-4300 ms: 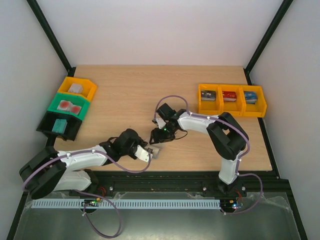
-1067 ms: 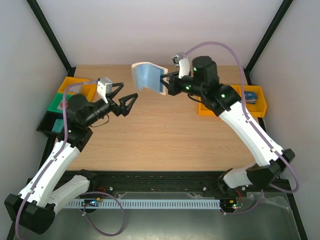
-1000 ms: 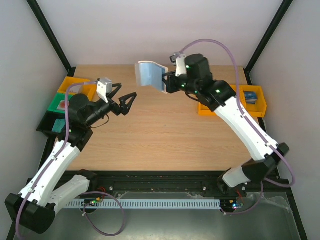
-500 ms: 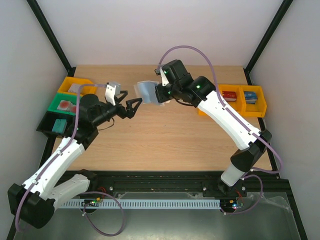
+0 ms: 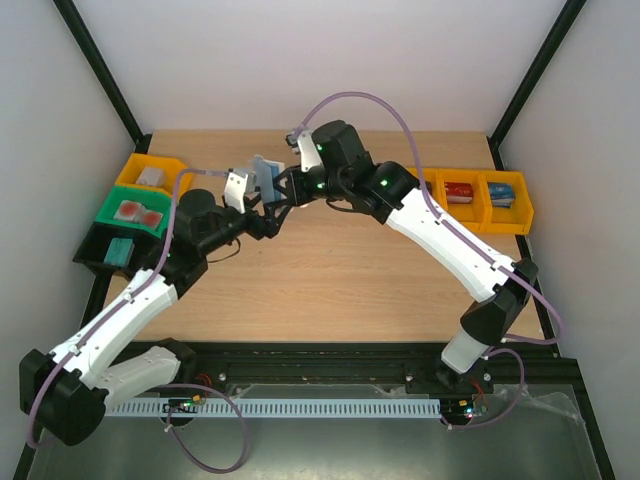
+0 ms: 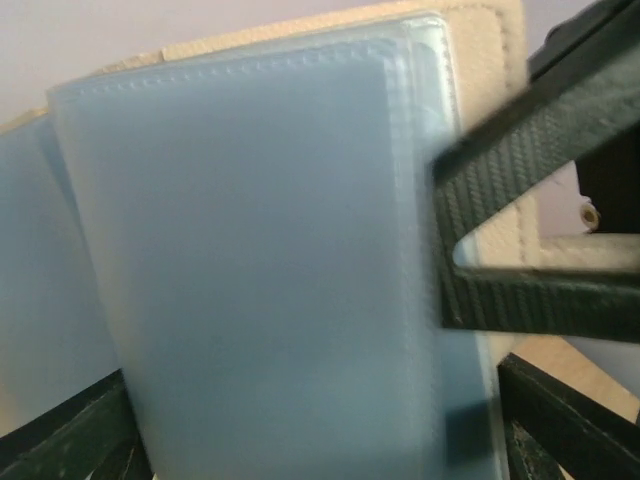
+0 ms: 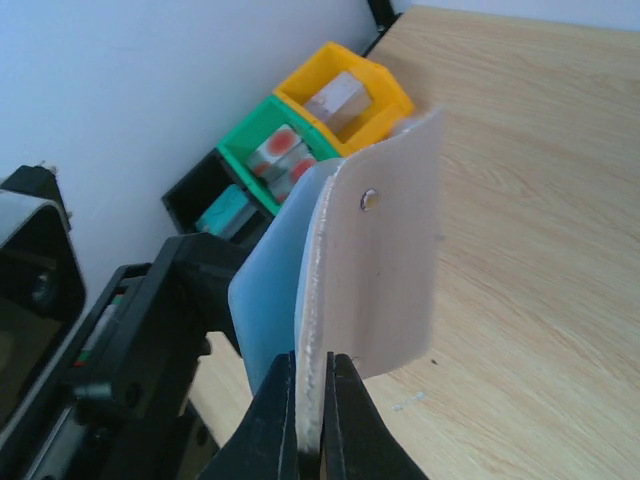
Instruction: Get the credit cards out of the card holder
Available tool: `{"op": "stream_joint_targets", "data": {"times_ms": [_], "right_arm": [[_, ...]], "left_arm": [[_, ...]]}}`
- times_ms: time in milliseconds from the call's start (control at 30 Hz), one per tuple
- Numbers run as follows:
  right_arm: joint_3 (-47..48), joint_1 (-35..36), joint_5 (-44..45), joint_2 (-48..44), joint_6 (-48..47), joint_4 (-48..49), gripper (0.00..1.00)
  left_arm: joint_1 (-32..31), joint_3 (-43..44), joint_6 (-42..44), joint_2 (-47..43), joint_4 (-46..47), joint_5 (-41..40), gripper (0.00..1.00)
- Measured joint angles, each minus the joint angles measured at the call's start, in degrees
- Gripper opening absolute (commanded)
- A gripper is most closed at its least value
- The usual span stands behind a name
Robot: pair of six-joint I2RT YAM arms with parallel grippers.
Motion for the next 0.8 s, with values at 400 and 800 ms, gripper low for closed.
{"op": "stream_joint_targets", "data": {"times_ms": [400, 800], "right_arm": [[-3.37, -0.9, -10.03, -2.1, -2.84, 5.7, 0.02], [-5.01, -1.79, -15.5, -4.04, -4.15, 7.78, 0.02]], "left_arm": [[5.86, -2.49, -3.39, -4.66, 2.21, 12.0, 0.82], [12.31, -4.81, -9.55, -6.69, 7.37, 24.41, 1.0]]}}
